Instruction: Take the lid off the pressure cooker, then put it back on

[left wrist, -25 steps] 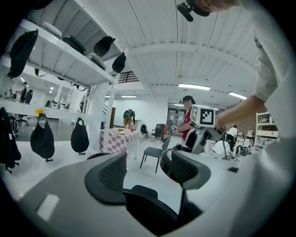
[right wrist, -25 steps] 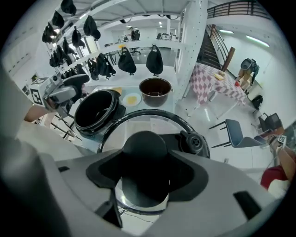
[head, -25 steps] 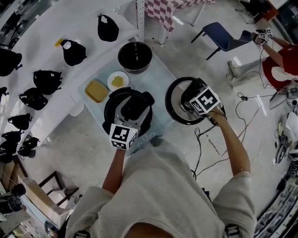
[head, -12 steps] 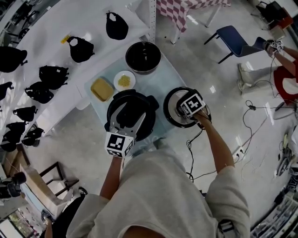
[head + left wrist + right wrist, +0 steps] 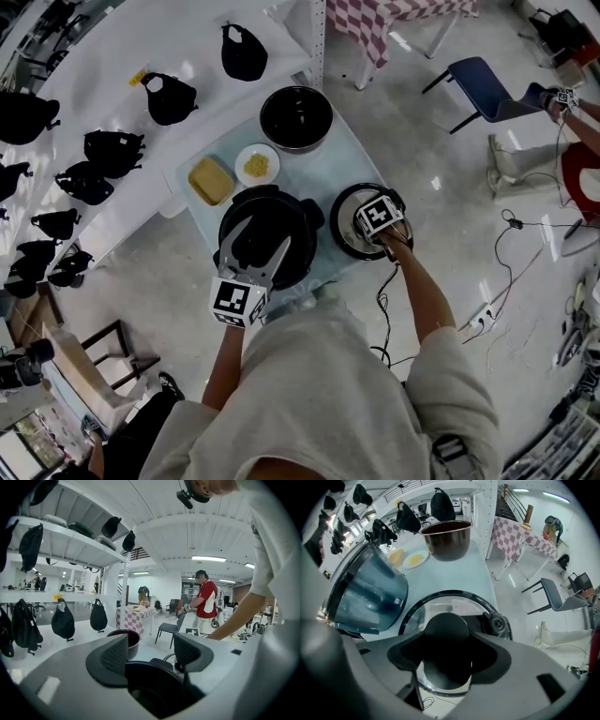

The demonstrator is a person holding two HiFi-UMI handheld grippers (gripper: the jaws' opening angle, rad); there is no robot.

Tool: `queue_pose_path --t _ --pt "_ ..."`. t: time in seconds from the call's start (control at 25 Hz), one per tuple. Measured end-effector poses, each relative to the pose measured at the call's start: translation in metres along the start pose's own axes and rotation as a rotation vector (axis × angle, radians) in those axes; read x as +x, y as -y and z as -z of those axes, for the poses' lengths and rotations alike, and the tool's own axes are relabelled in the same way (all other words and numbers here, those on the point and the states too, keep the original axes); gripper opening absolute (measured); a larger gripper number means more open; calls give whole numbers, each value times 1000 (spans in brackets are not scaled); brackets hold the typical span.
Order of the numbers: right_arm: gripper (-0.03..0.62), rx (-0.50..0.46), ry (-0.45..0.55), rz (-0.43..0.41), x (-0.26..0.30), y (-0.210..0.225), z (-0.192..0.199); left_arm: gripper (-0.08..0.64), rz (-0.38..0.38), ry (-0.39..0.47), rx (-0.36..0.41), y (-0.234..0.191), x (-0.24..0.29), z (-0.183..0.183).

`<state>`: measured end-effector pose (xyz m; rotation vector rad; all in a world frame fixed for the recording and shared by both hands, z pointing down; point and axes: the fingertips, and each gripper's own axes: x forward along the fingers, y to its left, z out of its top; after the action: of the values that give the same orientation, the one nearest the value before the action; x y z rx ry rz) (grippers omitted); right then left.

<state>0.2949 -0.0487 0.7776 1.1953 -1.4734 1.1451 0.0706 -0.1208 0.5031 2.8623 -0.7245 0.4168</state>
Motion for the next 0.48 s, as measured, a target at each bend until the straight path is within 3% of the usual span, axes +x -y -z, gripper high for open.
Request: queue_pose_path --t 0.48 --pt "276 -68 12 51 22 -15 -8 291 -25 -1 -12 -13 -5 2"
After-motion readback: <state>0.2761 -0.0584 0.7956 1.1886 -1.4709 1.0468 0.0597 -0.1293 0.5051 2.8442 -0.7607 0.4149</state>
